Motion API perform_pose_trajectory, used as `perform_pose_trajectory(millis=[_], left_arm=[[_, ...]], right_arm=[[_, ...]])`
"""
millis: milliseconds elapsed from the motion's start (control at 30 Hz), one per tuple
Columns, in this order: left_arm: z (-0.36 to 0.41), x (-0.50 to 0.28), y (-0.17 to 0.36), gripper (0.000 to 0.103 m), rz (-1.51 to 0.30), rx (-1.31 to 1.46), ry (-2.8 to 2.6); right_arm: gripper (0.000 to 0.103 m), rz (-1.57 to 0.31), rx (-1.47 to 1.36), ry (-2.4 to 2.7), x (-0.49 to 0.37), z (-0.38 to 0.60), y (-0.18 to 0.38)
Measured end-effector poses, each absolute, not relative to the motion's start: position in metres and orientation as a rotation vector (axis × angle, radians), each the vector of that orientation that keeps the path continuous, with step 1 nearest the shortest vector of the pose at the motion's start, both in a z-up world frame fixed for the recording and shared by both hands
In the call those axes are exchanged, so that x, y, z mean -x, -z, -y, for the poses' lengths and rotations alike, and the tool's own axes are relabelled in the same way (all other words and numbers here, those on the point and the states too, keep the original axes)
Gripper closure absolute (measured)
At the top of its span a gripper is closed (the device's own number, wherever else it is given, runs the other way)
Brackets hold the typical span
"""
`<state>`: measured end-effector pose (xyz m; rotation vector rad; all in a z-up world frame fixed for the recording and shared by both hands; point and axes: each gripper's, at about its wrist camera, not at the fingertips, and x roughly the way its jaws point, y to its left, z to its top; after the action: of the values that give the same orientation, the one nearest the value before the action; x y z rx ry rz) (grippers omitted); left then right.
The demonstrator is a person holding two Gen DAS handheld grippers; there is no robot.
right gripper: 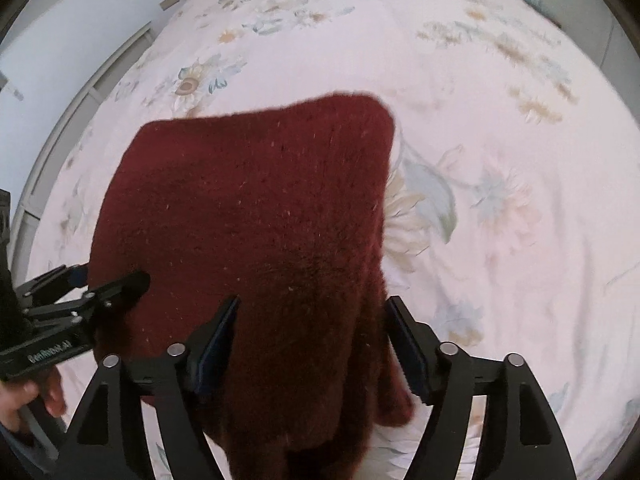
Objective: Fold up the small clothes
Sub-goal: 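Lower the folded bundle onto the bed and open both grippers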
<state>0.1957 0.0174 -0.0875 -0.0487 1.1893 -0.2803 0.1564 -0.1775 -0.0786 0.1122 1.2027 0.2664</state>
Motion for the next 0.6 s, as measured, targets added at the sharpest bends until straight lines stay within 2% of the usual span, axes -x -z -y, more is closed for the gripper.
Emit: perform_pose_trajectory(millis=[167,200,233,267,333,467,600], left_arm=[[-0.03,-0.186,0.064,0.044,-1.17,0.107,0.264],[-0.033,-0.186,0.059,0.043,-1.169,0.101,0.256],[-0.033,-0.186,0.057,0.034,-1.178,0.089,0.246],[-0.034,-0.185,0.055,0.021,-1.191,0.074,0.237],[-0.033,-0.178,0.051,0.01,-1.187,0.061,0.244],[-0.031,-0.167,0.051,0.001,-1.177,0.053,0.243],[-0.025,-0.17,0.059,0.001,-1.16,0.039,0.221]], right_arm=[[0.016,-1.145,-0.071,-0.273,-0.15,0.174,0.06],[0.011,-1.138,-0.061,-0.275,-0.149,0.17,0.058],[0.001,-1.134,-0.053,-0.274,-0.149,0.167,0.058],[0.0,-1.124,-0.046,-0.273,-0.147,0.166,0.057],[0.0,-1.106,-0.043,-0.272,-0.146,0.161,0.056],[0.0,-1.076,-0.035,-0.253,-0.143,0.159,0.053],[0.001,-1.08,-0.009,-0.21,-0.141,0.165,0.059]])
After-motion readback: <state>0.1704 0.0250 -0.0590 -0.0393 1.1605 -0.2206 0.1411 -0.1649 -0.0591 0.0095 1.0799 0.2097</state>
